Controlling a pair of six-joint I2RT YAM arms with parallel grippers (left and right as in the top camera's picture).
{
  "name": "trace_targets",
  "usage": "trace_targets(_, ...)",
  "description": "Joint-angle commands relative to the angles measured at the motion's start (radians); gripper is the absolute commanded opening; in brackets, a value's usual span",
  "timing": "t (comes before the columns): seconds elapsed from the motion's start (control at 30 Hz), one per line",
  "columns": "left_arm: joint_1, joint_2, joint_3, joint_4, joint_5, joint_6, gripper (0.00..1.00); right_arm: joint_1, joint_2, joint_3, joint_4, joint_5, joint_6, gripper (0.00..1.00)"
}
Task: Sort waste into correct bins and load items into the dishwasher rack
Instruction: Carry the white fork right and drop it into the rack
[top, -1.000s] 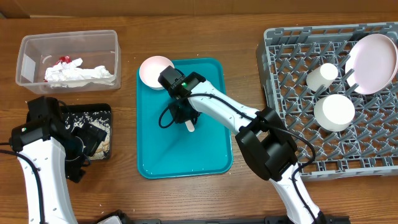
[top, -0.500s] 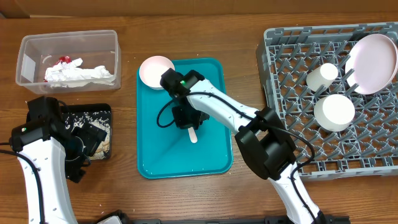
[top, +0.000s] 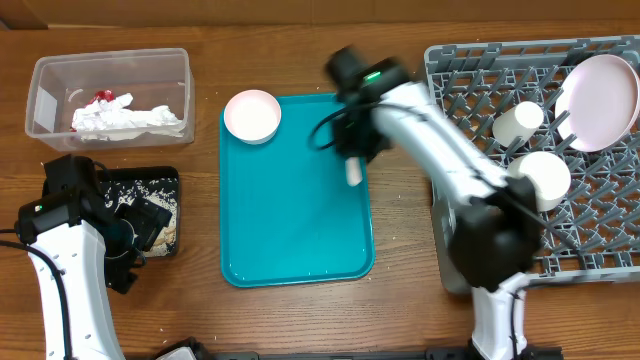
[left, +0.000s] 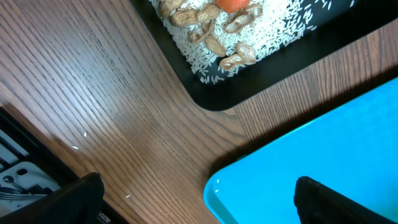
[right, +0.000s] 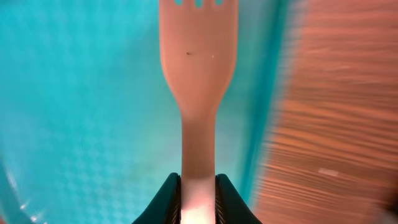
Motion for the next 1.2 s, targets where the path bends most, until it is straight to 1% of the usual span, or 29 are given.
trace_targets(0.0, 0.001, -0.001, -0.002, 0.001, 0.000, 0.013, 1.00, -0.151, -0.121, 0.034, -0.033, 0.010, -0.138, 0.04)
trace_targets(0.17, 0.001, -0.001, -0.002, 0.001, 0.000, 0.013, 1.00, -0.333, -0.134, 0.032, -0.072, 0.006, -0.258, 0.06)
trace_targets(0.3, 0.001, -0.001, -0.002, 0.001, 0.000, 0.013, 1.00, -0.423, -0.128, 0.031, -0.060, -0.023, -0.286, 0.11)
trace_targets(0.4, 0.001, -0.001, -0.002, 0.001, 0.000, 0.013, 1.00, -0.456, -0.121, 0.025, -0.043, -0.027, -0.286, 0.15)
trace_targets(0.47, 0.001, -0.001, -0.002, 0.001, 0.000, 0.013, 1.00, -0.464, -0.118, 0.009, -0.026, -0.026, -0.290, 0.19)
trace_targets(0.57, 0.001, -0.001, -0.002, 0.001, 0.000, 0.013, 1.00, -0.464, -0.118, -0.028, 0.009, -0.019, -0.289, 0.28)
trace_targets(0.6, 0.001, -0.001, -0.002, 0.001, 0.000, 0.013, 1.00, -0.464, -0.117, -0.039, 0.022, -0.014, -0.290, 0.29)
trace_targets(0.7, 0.001, -0.001, -0.002, 0.001, 0.000, 0.013, 1.00, -0.464, -0.117, -0.060, 0.051, 0.003, -0.288, 0.40)
trace_targets(0.83, 0.001, -0.001, -0.002, 0.001, 0.000, 0.013, 1.00, -0.463, -0.117, -0.060, 0.031, -0.013, -0.276, 0.43)
trace_targets(0.87, 0.001, -0.001, -0.002, 0.001, 0.000, 0.013, 1.00, -0.462, -0.117, -0.060, 0.022, -0.029, -0.276, 0.44)
trace_targets(0.9, 0.001, -0.001, -0.002, 0.001, 0.000, 0.013, 1.00, -0.455, -0.119, -0.059, 0.006, -0.070, -0.266, 0.48)
trace_targets(0.93, 0.001, -0.001, -0.002, 0.001, 0.000, 0.013, 1.00, -0.448, -0.121, -0.058, -0.003, -0.094, -0.265, 0.48)
trace_targets(1.03, 0.001, -0.001, -0.002, 0.001, 0.000, 0.013, 1.00, -0.409, -0.135, -0.057, -0.013, -0.148, -0.265, 0.50)
trace_targets(1.1, 0.001, -0.001, -0.002, 0.001, 0.000, 0.013, 1.00, -0.368, -0.147, -0.057, -0.010, -0.170, -0.251, 0.54)
trace_targets(1.13, 0.001, -0.001, -0.002, 0.001, 0.000, 0.013, 1.00, -0.338, -0.153, -0.057, -0.006, -0.190, -0.248, 0.62)
trace_targets(1.17, 0.001, -0.001, -0.002, 0.001, 0.000, 0.013, 1.00, -0.289, -0.156, -0.057, 0.006, -0.212, -0.224, 1.00)
